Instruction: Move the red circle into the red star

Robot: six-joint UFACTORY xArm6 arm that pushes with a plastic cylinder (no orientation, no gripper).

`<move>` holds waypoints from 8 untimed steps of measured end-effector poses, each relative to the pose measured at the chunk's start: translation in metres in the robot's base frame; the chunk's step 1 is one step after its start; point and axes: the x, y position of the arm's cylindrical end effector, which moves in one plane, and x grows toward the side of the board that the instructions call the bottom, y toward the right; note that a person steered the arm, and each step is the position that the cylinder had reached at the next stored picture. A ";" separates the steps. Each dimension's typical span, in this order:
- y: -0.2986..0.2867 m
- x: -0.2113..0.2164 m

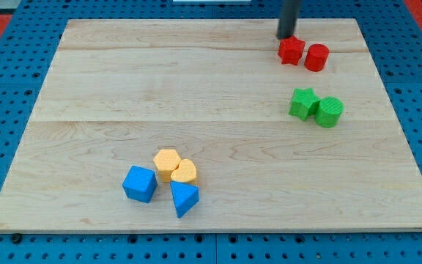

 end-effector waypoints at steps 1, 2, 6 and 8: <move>0.045 -0.016; 0.064 -0.042; 0.053 -0.055; 0.040 -0.055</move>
